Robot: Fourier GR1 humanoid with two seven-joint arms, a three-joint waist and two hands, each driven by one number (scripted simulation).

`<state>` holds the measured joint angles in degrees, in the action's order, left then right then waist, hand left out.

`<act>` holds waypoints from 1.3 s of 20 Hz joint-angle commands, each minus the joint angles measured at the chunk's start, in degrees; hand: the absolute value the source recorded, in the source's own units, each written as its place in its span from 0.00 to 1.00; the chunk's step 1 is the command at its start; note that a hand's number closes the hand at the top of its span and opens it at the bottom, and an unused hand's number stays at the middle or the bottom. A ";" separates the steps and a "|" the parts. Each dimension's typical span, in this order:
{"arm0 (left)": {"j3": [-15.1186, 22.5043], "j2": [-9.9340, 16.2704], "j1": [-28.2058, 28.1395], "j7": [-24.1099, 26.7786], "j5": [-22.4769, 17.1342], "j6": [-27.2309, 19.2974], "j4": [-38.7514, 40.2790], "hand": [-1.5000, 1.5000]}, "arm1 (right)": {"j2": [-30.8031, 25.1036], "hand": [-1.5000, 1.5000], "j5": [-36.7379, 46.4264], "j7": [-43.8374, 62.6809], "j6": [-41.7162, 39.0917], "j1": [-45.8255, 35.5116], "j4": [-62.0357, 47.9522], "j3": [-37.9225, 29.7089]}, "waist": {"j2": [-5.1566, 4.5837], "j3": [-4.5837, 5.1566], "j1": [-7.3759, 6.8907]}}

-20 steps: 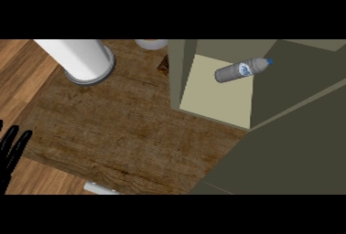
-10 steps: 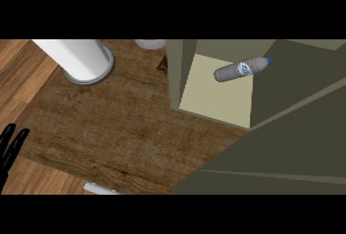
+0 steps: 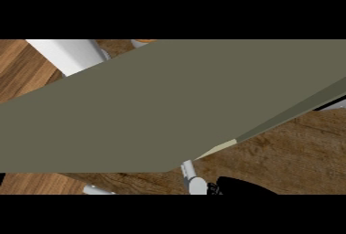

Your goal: Pick up the bottled water, place it into the cabinet and close the cabinet

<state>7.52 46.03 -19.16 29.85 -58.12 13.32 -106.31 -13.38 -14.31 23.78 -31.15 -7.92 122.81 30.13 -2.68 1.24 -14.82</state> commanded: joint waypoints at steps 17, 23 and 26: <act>-3.14 -0.18 -3.03 1.78 -1.41 4.10 4.76 0.00 | 13.34 1.00 5.25 6.38 27.26 -44.50 -45.26 -12.65 | 0.84 -0.87 2.94; -2.44 -1.45 -3.26 2.29 -0.70 3.93 3.91 0.00 | 13.38 1.00 4.93 1.16 35.44 -51.98 -57.21 -16.60 | 0.34 -0.99 3.75; -3.66 -1.02 -4.81 2.80 -1.04 5.04 4.24 0.00 | 13.38 1.00 3.60 -0.71 39.50 -52.38 -60.07 -16.66 | 0.71 -1.05 4.09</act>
<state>4.29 45.23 -22.46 31.95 -59.30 17.37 -102.31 0.04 -11.39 27.74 1.31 -53.61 72.03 19.05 -1.13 -0.03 -10.48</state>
